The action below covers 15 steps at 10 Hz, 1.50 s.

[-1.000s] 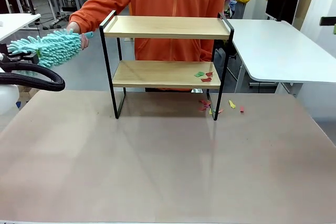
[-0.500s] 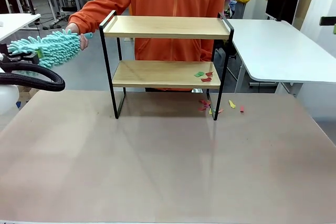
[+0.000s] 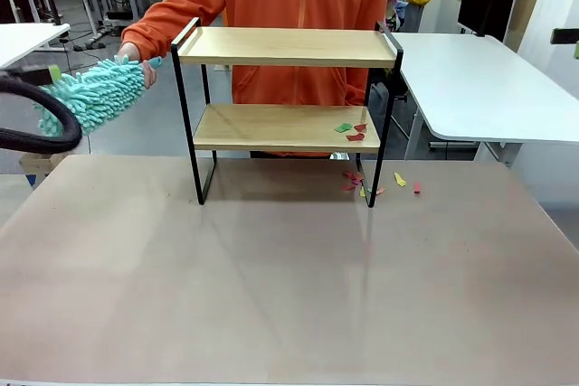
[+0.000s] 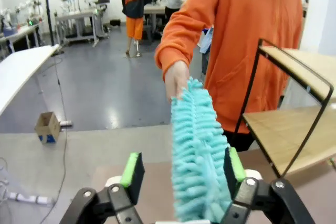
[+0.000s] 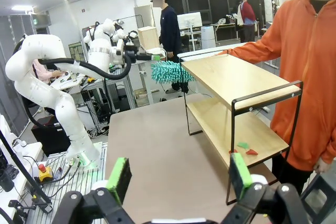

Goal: Clean the shelf.
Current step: Hand the Duster back to the human.

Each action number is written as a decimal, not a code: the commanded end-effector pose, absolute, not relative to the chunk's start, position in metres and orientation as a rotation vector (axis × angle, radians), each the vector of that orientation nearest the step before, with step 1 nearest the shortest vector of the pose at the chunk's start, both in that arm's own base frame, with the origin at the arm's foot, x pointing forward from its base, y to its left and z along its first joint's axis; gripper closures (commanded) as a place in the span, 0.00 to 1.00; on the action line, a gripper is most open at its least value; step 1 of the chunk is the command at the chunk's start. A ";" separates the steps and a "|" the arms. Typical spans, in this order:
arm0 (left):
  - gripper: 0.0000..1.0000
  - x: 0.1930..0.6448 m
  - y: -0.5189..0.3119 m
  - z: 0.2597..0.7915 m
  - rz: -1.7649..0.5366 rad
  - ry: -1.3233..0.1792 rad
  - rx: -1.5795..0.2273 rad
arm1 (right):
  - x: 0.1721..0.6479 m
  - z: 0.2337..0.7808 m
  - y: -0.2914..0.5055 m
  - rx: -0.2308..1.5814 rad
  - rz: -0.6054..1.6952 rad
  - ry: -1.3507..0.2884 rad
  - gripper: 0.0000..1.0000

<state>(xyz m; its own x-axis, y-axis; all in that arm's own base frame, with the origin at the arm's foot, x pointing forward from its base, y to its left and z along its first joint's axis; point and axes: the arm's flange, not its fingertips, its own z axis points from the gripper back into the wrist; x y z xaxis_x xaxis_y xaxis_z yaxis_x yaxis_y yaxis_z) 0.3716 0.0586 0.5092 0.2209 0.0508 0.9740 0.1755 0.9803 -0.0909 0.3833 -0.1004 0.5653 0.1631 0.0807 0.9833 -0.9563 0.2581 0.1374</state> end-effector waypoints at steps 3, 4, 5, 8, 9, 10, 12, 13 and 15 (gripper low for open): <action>0.00 0.340 0.140 0.636 0.262 -1.394 -0.334 | 0.382 0.567 -0.099 1.018 0.969 -1.153 0.00; 0.00 0.328 0.164 0.657 0.338 -1.442 -0.344 | 0.382 0.567 -0.099 1.018 0.969 -1.153 0.00; 0.00 0.316 0.179 0.671 0.399 -1.480 -0.344 | 0.382 0.567 -0.099 1.018 0.969 -1.153 0.00; 0.00 0.310 0.193 0.666 0.429 -1.489 -0.328 | 0.382 0.567 -0.099 1.018 0.969 -1.153 0.00; 0.00 0.310 0.193 0.666 0.429 -1.489 -0.328 | 0.382 0.567 -0.099 1.018 0.969 -1.153 0.00; 0.00 0.310 0.193 0.666 0.429 -1.489 -0.328 | 0.382 0.567 -0.099 1.018 0.969 -1.153 0.00; 0.00 0.310 0.193 0.666 0.429 -1.489 -0.328 | 0.382 0.567 -0.099 1.018 0.969 -1.153 0.00; 0.00 0.310 0.193 0.666 0.429 -1.489 -0.328 | 0.382 0.567 -0.099 1.018 0.969 -1.153 0.00; 0.00 0.310 0.193 0.666 0.429 -1.489 -0.328 | 0.382 0.567 -0.099 1.018 0.969 -1.153 0.00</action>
